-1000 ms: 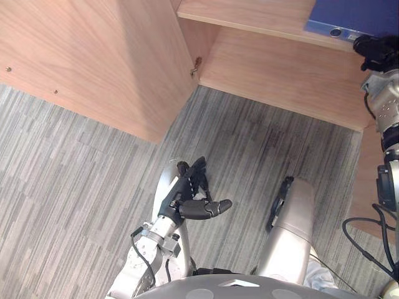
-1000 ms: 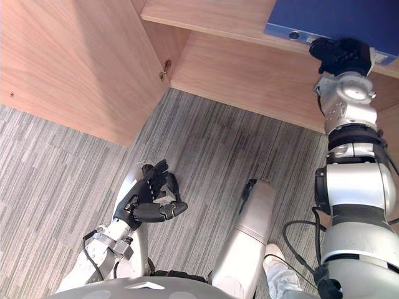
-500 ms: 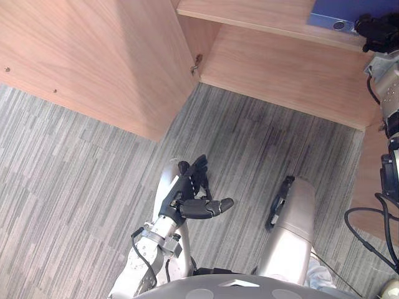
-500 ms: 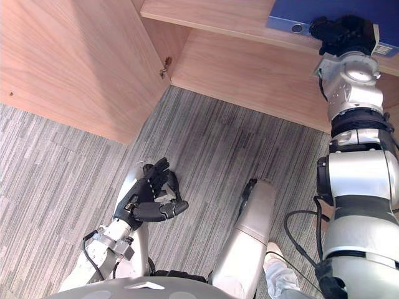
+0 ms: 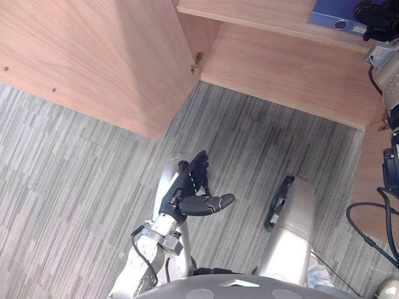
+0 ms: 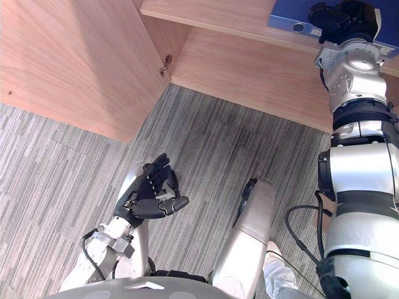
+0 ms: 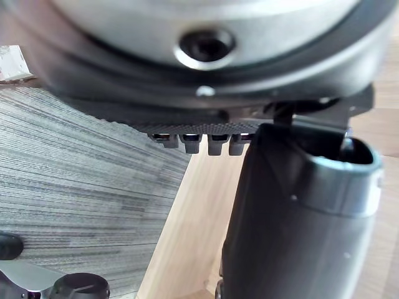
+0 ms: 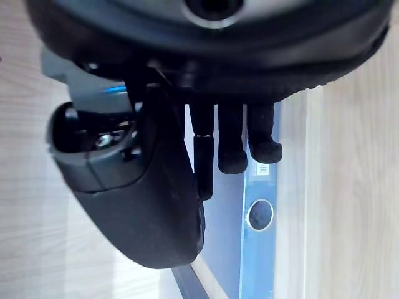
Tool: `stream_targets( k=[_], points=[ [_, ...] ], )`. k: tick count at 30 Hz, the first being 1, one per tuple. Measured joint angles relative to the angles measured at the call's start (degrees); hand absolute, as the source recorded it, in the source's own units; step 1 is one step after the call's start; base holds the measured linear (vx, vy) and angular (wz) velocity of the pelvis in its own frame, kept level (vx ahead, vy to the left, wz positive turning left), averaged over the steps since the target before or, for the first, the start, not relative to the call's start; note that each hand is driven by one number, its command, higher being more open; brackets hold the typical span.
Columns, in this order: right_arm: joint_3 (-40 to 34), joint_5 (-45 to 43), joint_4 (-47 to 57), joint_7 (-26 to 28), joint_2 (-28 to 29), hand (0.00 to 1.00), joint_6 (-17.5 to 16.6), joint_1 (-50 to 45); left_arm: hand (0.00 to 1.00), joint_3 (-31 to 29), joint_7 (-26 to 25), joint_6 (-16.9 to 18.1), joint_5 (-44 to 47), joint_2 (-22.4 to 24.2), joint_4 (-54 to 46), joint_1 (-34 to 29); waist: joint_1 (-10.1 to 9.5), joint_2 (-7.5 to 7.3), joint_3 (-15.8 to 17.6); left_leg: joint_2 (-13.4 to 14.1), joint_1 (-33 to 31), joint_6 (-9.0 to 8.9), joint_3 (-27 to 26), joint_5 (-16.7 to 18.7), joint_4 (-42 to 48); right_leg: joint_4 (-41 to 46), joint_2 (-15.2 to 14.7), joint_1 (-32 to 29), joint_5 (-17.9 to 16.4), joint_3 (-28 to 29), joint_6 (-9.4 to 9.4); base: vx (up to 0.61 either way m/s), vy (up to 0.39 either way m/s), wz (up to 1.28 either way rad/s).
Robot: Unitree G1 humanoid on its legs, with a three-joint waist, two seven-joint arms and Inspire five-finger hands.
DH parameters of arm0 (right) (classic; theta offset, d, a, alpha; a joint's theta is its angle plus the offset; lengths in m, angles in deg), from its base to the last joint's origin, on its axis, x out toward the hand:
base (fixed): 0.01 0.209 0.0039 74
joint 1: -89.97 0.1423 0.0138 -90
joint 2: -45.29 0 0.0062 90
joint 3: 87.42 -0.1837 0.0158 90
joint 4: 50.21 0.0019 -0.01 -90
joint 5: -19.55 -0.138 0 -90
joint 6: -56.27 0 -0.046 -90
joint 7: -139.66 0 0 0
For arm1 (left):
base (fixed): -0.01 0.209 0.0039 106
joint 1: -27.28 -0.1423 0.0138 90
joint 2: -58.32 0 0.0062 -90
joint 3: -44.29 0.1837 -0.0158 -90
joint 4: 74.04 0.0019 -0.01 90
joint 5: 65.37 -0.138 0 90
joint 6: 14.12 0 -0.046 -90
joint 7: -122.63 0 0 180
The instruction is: Walk over to the cabinet, pick up the folder, carry it to the office cabinet, place the folder inside the office cabinet, then close the office cabinet door
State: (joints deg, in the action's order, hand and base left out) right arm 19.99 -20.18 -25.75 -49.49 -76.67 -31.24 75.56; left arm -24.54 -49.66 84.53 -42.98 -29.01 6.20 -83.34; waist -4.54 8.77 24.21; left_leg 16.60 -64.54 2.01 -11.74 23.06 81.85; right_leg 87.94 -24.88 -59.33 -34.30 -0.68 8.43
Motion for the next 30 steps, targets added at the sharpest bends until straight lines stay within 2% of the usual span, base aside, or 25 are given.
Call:
stream_targets(
  k=[5,11,14,20,22,24,27,30],
  points=[
    [-1.53,-0.06,0.88,-0.11,0.11,0.0,-0.02,-0.55,1.0,-0.28,-0.01,0.0,0.01,-0.01,0.01,0.02,0.11,-0.01,0.01,0.11,0.28,-0.11,0.38,-0.06,-0.19,-0.44,0.18,0.75,-0.03,-0.5,-0.07,-0.03,-0.034,0.0],
    [-4.8,-1.51,19.85,0.25,5.54,0.0,-1.28,-15.6,1.0,0.3,0.0,0.06,-0.04,-1.38,0.76,-0.07,0.63,-1.18,0.76,1.65,4.92,-0.98,0.22,0.27,-2.21,-3.59,2.46,4.84,0.7,-1.05,-0.47,-0.01,-0.022,-0.18],
    [-5.69,-1.48,29.56,1.3,5.71,0.0,-1.94,-22.01,1.0,1.17,0.14,0.06,-0.08,-2.98,1.93,-0.11,1.31,-1.59,1.01,1.96,5.55,-1.25,0.2,0.17,-2.93,-4.54,2.99,5.5,0.99,-1.38,-0.72,0.0,-0.023,-0.08],
    [-10.28,-1.23,49.23,4.05,5.92,0.0,-4.24,-40.05,1.0,2.4,0.71,0.16,-2.29,-6.58,3.69,-0.08,2.37,-3.85,2.39,1.95,8.97,-1.59,0.13,0.35,-4.25,-6.19,3.1,9.05,1.12,-2.07,-0.84,0.0,-0.002,-0.01],
    [-12.01,-1.23,56.39,6.15,9.81,0.0,-4.92,-49.71,1.0,3.73,1.49,0.93,-3.32,-8.05,4.91,0.03,3.08,-5.06,2.62,1.89,11.61,-2.47,-0.28,0.84,-5.63,-7.88,3.17,11.63,1.18,-2.44,-0.74,0.0,0.019,-0.05],
    [-12.02,-1.08,59.03,7.73,12.12,0.0,-5.37,-55.14,1.0,4.59,1.96,1.14,-4.71,-8.22,6.12,0.32,3.36,-5.58,2.75,1.87,13.32,-2.54,-0.77,0.88,-6.88,-9.4,3.31,13.23,1.54,-2.66,-0.58,0.01,0.021,-0.07],
    [-12.09,-0.84,59.69,9.57,17.77,0.0,-5.47,-65.41,1.0,7.91,2.92,1.28,-6.13,-8.72,8.83,1.61,3.5,-5.95,2.93,1.49,17.92,-2.51,-1.75,0.31,-11.06,-14.69,3.6,17.9,3.25,-3.88,-0.92,0.04,0.044,-0.06],
    [-12.31,3.65,57.92,11.04,24.97,0.0,-5.29,-73.69,1.0,10.07,4.15,1.34,-9.1,-8.51,11.81,2.64,3.92,-6.75,2.64,0.52,23.77,-1.8,-3.82,-1.48,-17.29,-22.12,3.98,23.3,6.46,-4.99,-0.26,0.08,0.078,-0.09]
  ],
)
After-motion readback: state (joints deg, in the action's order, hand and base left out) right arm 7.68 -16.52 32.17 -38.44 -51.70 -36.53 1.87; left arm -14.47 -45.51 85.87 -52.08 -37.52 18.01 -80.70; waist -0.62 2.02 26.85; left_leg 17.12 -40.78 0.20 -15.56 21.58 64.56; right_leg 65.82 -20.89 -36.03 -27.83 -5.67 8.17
